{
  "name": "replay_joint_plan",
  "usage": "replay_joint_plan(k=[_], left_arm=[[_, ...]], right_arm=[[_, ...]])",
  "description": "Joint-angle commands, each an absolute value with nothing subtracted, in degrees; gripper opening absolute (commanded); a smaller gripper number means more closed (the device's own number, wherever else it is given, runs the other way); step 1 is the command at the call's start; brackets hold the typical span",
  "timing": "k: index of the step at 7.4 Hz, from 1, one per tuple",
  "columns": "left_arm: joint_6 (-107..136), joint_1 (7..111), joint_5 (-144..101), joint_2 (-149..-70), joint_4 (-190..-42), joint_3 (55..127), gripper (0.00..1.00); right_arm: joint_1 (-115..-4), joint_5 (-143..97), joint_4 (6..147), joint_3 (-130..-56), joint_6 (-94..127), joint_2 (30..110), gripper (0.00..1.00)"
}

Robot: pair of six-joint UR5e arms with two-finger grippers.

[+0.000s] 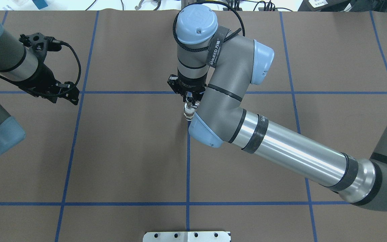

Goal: Assemble PPR valve and pipe with both arms
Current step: 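Press the silver fitting down onto the top of the white valve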

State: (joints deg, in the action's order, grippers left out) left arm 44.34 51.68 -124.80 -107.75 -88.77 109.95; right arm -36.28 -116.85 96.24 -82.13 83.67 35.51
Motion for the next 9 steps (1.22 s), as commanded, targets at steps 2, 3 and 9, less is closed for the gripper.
replay_joint_plan(k=[2,3,9], left_arm=[[44.3,51.77,-124.89,-107.67,-88.77,110.13,0.71],[44.38,51.77,-124.81,-107.67,-88.77,110.13,0.71],[44.38,51.77,-124.89,-107.58,-88.77,110.48,0.72]], right_arm=[[-36.12,-116.81,96.24,-82.0,83.5,35.59,0.0],[-36.12,-116.81,96.24,-82.09,83.5,35.68,0.0],[-36.12,-116.72,96.15,-81.39,83.49,35.51,0.88]])
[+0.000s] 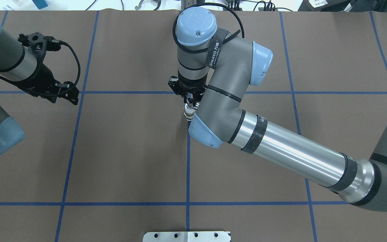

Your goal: Assemble PPR valve and pipe with both arms

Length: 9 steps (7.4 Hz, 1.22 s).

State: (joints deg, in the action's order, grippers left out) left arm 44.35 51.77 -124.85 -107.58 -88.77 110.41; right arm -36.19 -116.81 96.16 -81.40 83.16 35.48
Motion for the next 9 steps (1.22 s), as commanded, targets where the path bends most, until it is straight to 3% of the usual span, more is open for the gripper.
replay_joint_plan(k=[1,4,5,7,9], left_arm=[[44.3,51.77,-124.89,-107.49,-88.77,110.48,0.72],[44.38,51.86,-124.89,-107.58,-88.77,110.65,0.72],[44.3,52.03,-124.98,-107.49,-88.68,110.74,0.72],[42.55,55.7,-128.57,-106.79,-88.68,110.74,0.72],[31.62,61.31,-130.25,-101.72,-88.59,111.0,0.72]], right_arm=[[-36.12,-116.72,96.15,-81.39,83.41,35.59,0.99],[-36.21,-116.72,96.24,-82.7,82.97,35.68,0.99],[-37.08,-117.24,96.33,-86.97,82.88,38.55,1.0],[-41.46,-119.17,96.33,-102.32,79.74,52.23,1.0],[-46.73,-121.99,96.15,-110.54,69.31,64.46,1.0]])
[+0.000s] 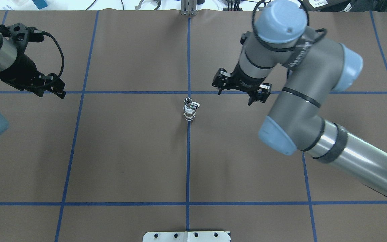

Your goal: Assemble PPR valve and pipe with both arms

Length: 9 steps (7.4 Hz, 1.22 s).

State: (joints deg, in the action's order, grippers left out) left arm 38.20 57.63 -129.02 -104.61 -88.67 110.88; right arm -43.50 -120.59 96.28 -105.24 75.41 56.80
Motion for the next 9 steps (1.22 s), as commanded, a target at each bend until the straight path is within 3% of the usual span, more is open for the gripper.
replay_joint_plan(k=[1,3,4,5,6,9], left_arm=[[25.2,65.52,-132.6,-98.56,-88.68,111.01,0.72],[7.4,74.14,-135.43,-91.18,-88.86,110.13,0.74],[0.68,78.79,-135.53,-90.79,-88.86,106.65,0.87],[-6.26,82.93,-135.61,-90.88,-89.29,101.65,0.89],[-11.72,86.62,-135.7,-91.49,-89.47,97.6,0.99],[-7.95,87.71,-136.75,-92.54,-88.59,97.56,0.99]], right_arm=[[-49.98,-122.08,96.15,-112.05,62.99,69.56,1.0],[-59.97,-127.84,96.15,-113.29,44.31,80.28,1.0],[-66.99,-131.62,96.15,-113.2,33.16,85.29,1.0],[-73.41,-132.96,96.24,-112.59,21.13,90.56,1.0],[-78.7,-133.07,96.76,-110.41,11.09,92.62,1.0],[-81.12,-136.22,96.33,-105.99,5.45,95.17,1.0]])
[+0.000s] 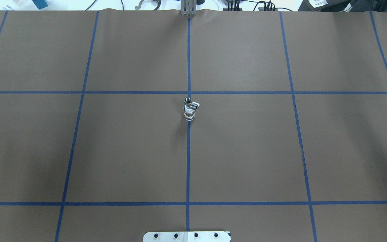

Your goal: Assemble PPR valve and pipe with both arms

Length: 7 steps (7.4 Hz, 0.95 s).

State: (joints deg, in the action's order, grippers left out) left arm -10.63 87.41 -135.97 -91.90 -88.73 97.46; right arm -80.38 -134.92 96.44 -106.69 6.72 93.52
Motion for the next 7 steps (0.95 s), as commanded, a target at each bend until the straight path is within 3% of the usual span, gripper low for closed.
replay_joint_plan(k=[1,7], left_arm=[[-5.21,87.71,-137.71,-92.72,-88.59,97.73,0.99],[-2.81,87.71,-137.46,-92.11,-88.86,97.56,0.99]], right_arm=[[-81.99,-137.8,96.15,-106.34,5.45,95.1,1.0],[-82.44,-135.26,96.42,-108.37,6.77,93.69,1.0]])
